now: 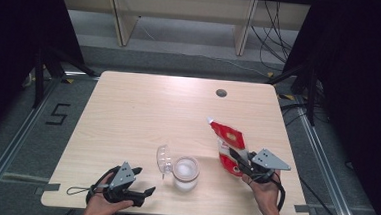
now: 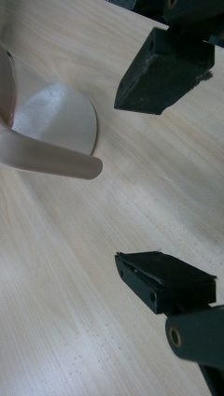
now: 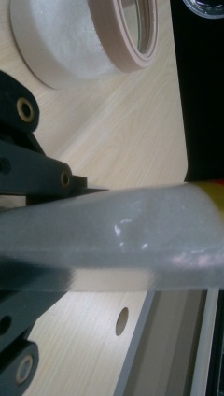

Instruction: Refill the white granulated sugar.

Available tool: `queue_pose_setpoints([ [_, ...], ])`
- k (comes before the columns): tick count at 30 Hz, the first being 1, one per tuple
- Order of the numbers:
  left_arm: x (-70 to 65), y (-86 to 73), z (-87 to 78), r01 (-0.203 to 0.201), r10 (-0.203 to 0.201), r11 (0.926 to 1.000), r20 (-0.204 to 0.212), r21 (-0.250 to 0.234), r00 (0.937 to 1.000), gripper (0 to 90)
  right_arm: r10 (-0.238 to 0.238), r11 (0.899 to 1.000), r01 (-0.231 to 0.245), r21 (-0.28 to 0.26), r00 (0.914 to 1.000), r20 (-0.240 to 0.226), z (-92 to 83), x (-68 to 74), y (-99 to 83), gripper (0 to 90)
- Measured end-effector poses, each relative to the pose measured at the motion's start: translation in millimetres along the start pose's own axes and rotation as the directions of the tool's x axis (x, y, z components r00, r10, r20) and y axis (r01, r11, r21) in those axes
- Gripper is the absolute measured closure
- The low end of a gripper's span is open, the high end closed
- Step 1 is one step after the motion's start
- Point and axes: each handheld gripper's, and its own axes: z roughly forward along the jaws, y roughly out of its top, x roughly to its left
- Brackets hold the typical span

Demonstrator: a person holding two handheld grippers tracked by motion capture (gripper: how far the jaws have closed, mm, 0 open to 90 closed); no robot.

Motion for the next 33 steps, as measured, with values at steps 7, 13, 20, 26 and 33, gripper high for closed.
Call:
queue_pose_setpoints([
  [7, 0.5, -0.3, -0.5, -0.009, 0.009, 1.0000, 0.000, 0.000, 1.0000, 21.0, 0.026, 0.999, -0.026, 0.029, 0.9997, 0.003, -8.7, -2.8, -1.4, 80.6],
  [13, -0.9, -0.3, 0.8, 0.011, -0.011, 0.9999, 0.002, -0.006, 0.9999, 21.0, 0.032, 0.999, -0.032, 0.029, 0.9995, 0.009, -15.7, -1.6, -3.3, 80.1],
  [20, -0.3, 0.7, 1.1, 0.005, -0.005, 1.0000, 0.001, -0.008, 1.0000, 21.0, 0.043, 0.999, -0.043, 0.022, 0.9990, 0.012, -23.8, -5.0, -9.4, 78.8],
  [26, 1.6, 1.1, -0.2, -0.022, 0.023, 0.9995, -0.009, 0.021, 0.9997, 21.1, 0.083, 0.996, -0.083, 0.040, 0.9966, 0.000, -28.2, -1.8, -9.3, 73.7],
  [33, 1.0, 1.1, 0.7, -0.007, 0.007, 1.0000, -0.005, 0.005, 1.0000, 21.1, 0.126, 0.991, -0.127, 0.030, 0.9914, 0.036, -37.1, -0.4, -7.3, 51.9],
])
